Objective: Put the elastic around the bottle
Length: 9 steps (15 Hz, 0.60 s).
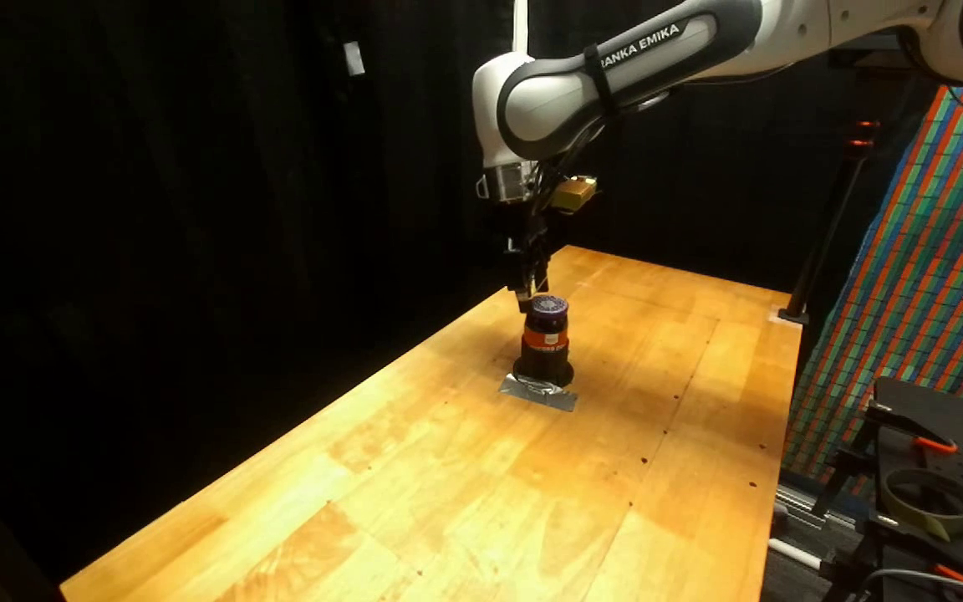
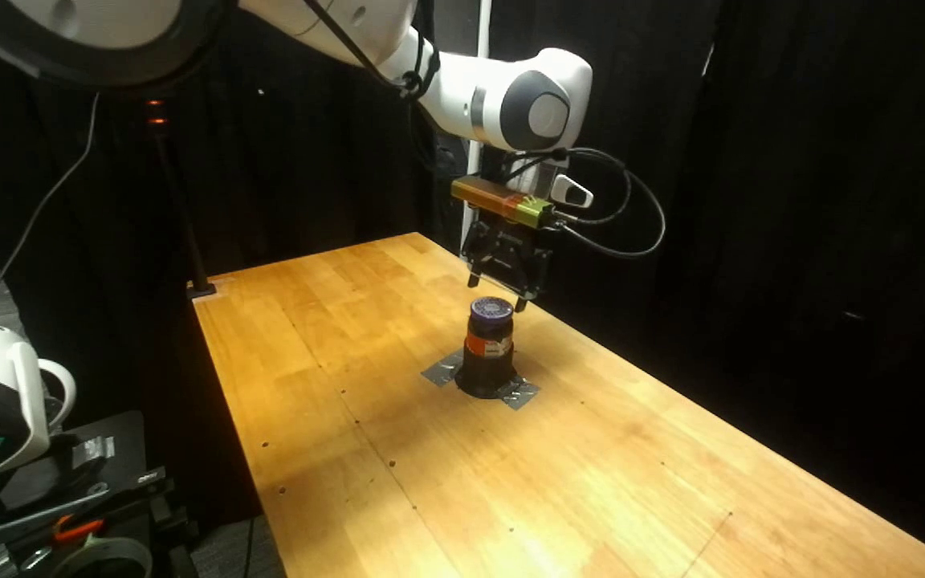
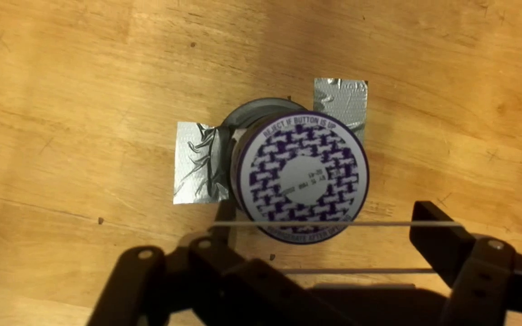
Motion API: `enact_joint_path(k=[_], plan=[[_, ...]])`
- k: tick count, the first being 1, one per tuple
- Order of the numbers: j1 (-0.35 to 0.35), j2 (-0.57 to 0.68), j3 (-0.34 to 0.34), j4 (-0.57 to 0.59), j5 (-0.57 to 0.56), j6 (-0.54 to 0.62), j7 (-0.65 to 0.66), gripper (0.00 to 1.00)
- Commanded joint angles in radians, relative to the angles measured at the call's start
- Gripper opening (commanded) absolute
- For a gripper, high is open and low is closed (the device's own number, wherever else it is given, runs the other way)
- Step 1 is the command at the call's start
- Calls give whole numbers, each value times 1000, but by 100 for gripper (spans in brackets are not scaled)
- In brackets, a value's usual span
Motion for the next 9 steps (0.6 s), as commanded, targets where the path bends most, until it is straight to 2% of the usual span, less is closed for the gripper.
enact_joint_path(k=[1, 9], plan=[[20, 79, -21, 134, -29, -94, 17, 100], [14, 135, -17, 162, -24, -59, 11, 100]])
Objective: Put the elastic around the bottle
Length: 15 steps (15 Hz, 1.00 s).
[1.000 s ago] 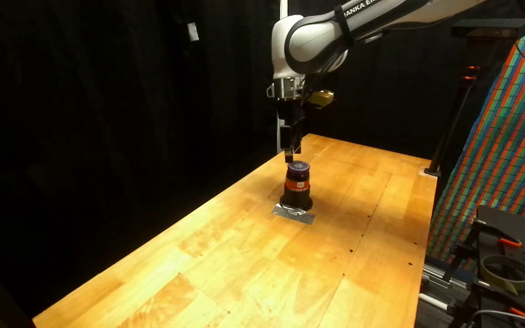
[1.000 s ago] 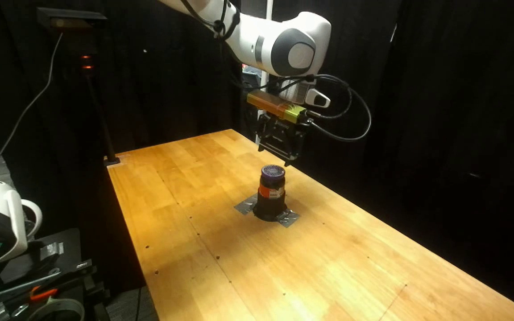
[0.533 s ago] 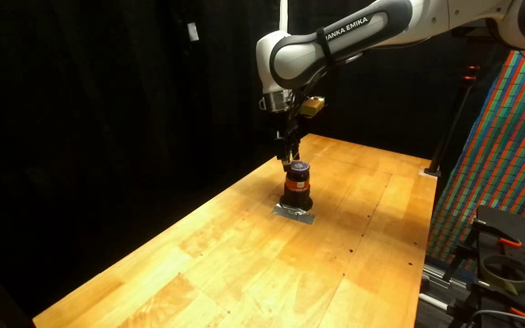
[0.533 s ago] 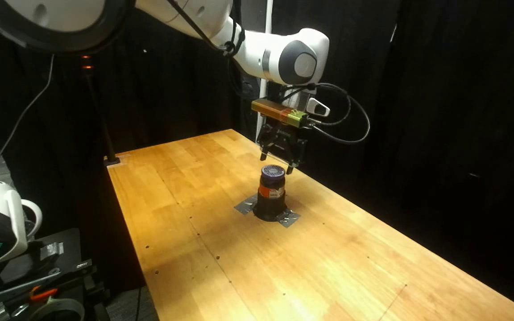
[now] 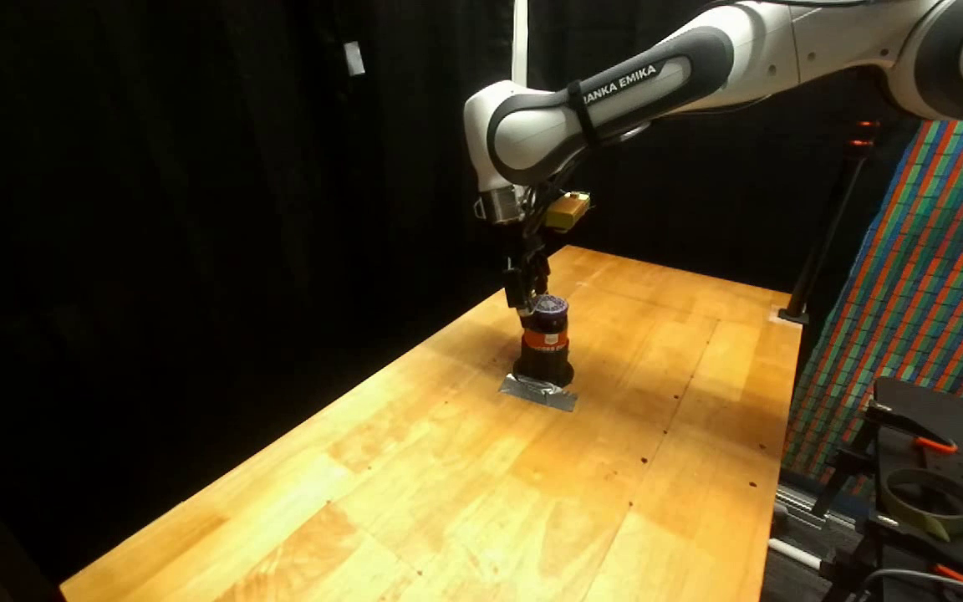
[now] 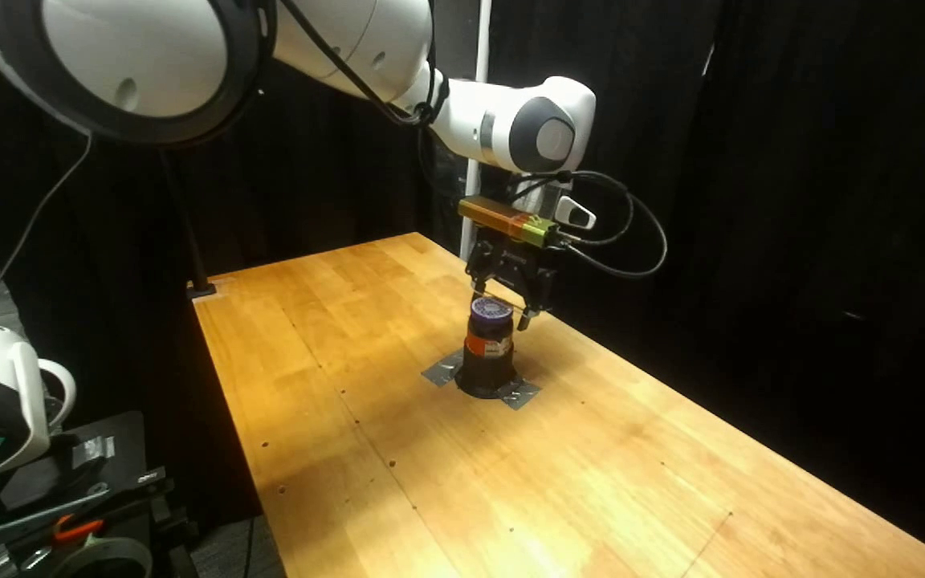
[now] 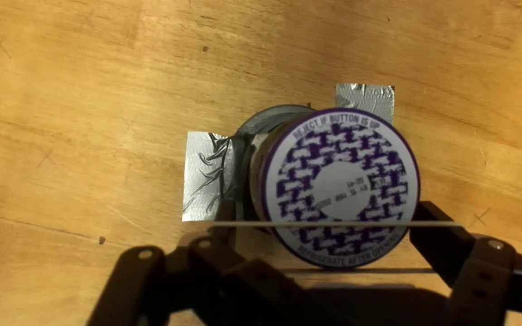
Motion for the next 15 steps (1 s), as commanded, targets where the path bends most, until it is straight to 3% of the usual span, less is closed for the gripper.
enact_joint_path(k=[1, 9, 15], plan=[[8, 36, -6, 53, -6, -5, 5, 100], [24, -36, -14, -63, -46, -28, 4, 100], [16, -158, -11, -276, -65, 60, 12, 100]])
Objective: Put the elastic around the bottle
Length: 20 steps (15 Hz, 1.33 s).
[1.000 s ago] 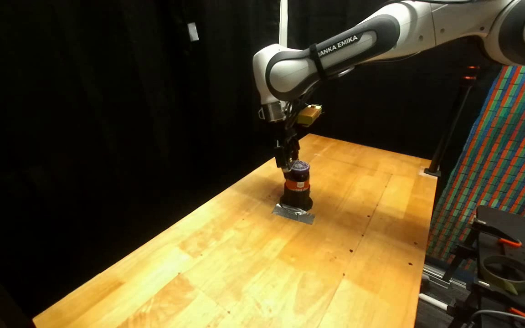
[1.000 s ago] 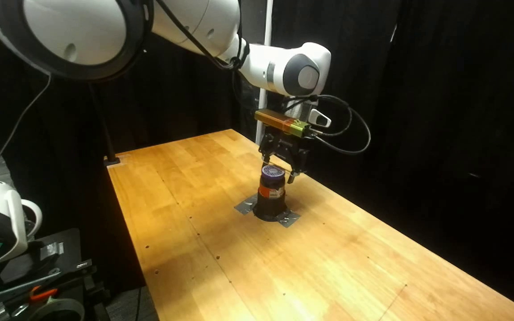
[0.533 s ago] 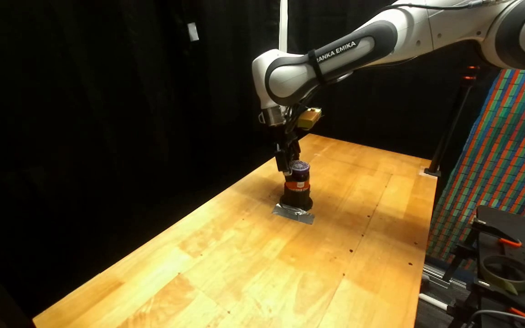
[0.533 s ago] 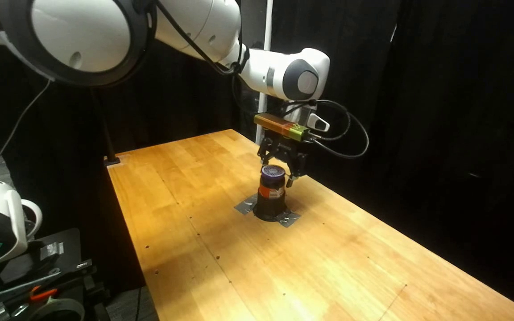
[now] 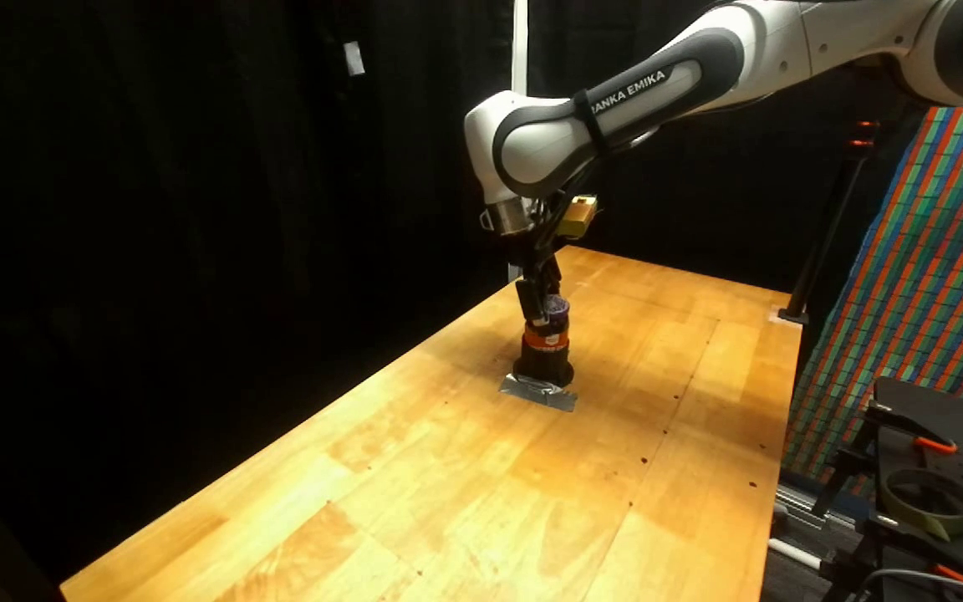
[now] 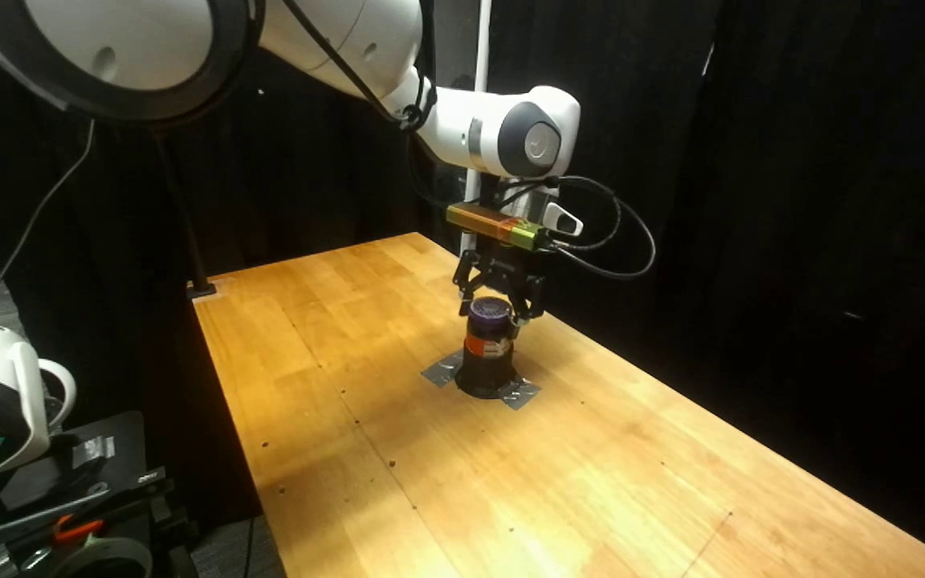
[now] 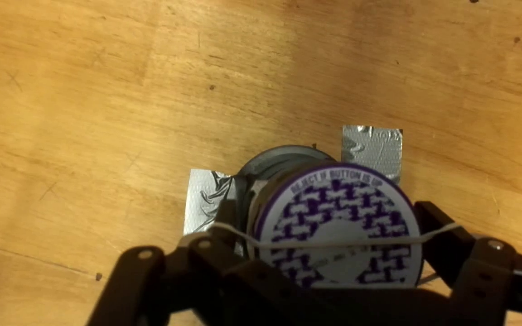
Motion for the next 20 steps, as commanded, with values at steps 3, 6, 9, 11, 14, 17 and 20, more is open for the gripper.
enact_joint_path(k=[3, 6, 9, 11, 14, 17, 20], plan=[[-3, -184, -9, -311, -18, 136, 19, 100], [-7, -253, -14, -447, -19, 237, 40, 100], [-10, -324, -22, -584, -26, 374, 65, 74], [-7, -372, -29, -678, -33, 483, 88, 58], [4, -440, -45, -817, -55, 673, 141, 34], [24, -501, -72, -958, -109, 883, 230, 18], [71, -542, -137, -1087, -208, 1095, 353, 18]])
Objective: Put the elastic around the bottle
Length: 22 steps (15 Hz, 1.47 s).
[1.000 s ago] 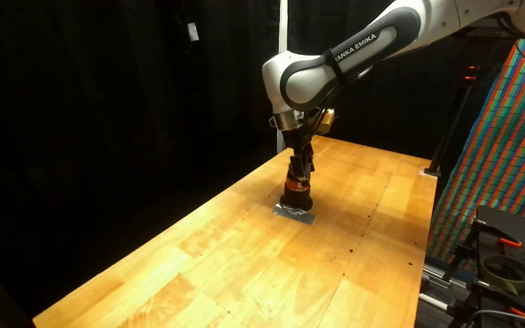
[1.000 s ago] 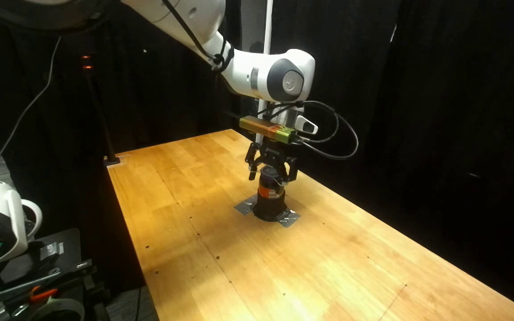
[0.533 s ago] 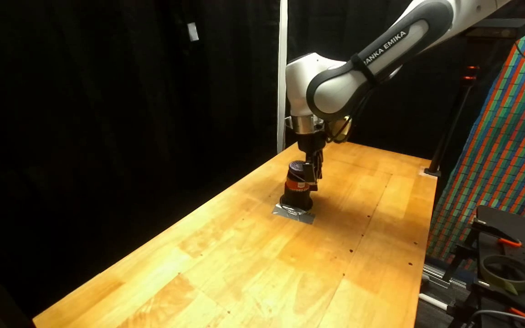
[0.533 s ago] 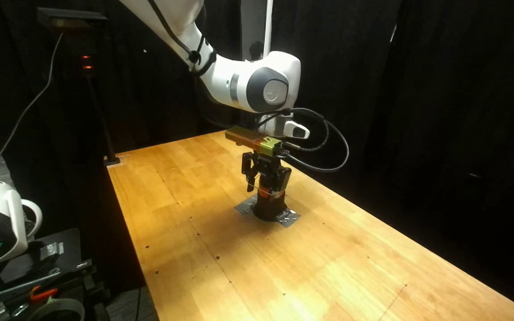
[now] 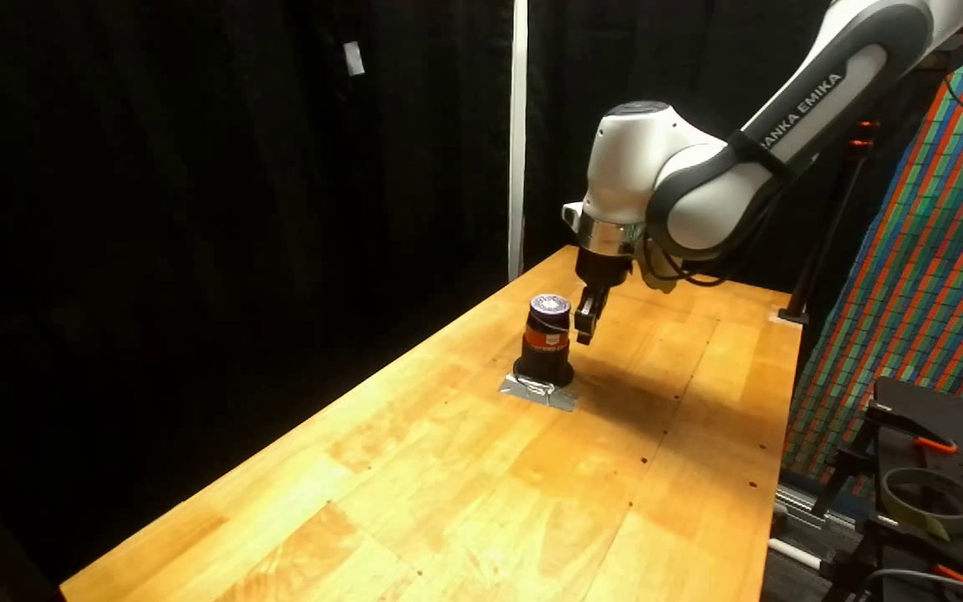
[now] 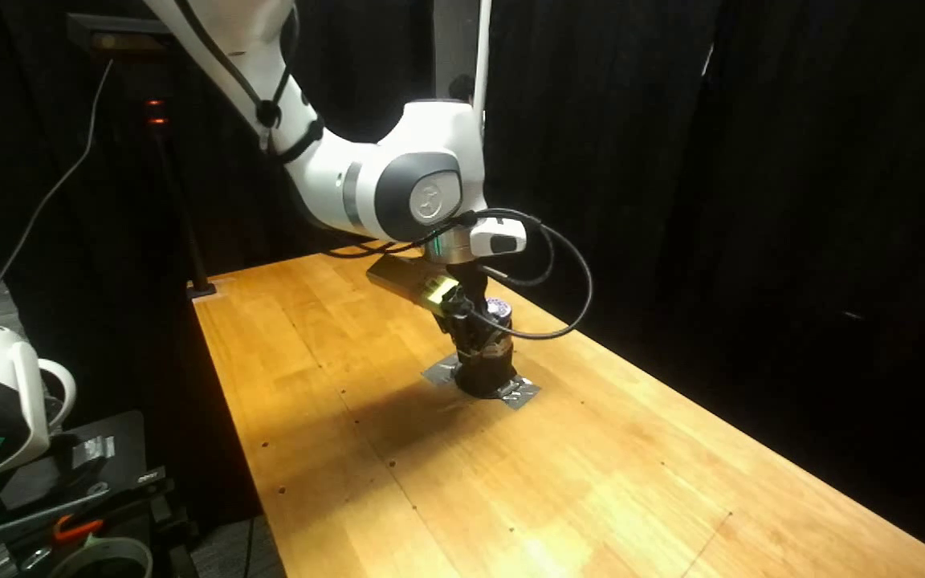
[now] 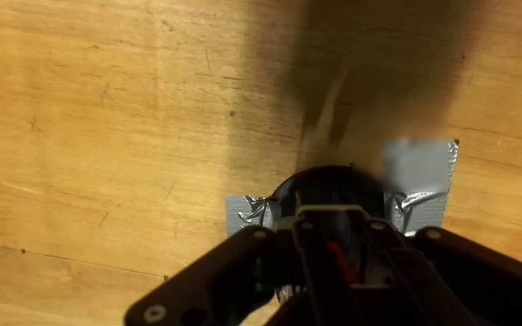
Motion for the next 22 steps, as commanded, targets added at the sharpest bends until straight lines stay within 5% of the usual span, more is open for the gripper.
enact_joint_path(k=[1, 7, 10, 13, 16, 17, 22], plan=[[82, -98, -106, -208, -134, 247, 172, 19], [379, -67, -501, -324, -384, 675, 469, 21], [550, -11, -691, -358, -308, 853, 442, 19], [648, 50, -769, -419, -211, 1032, 403, 20], [662, 103, -752, -468, -168, 1190, 402, 19], [524, 60, -575, -498, -22, 1219, 224, 20], [255, 93, -213, -533, 241, 1453, -10, 19]])
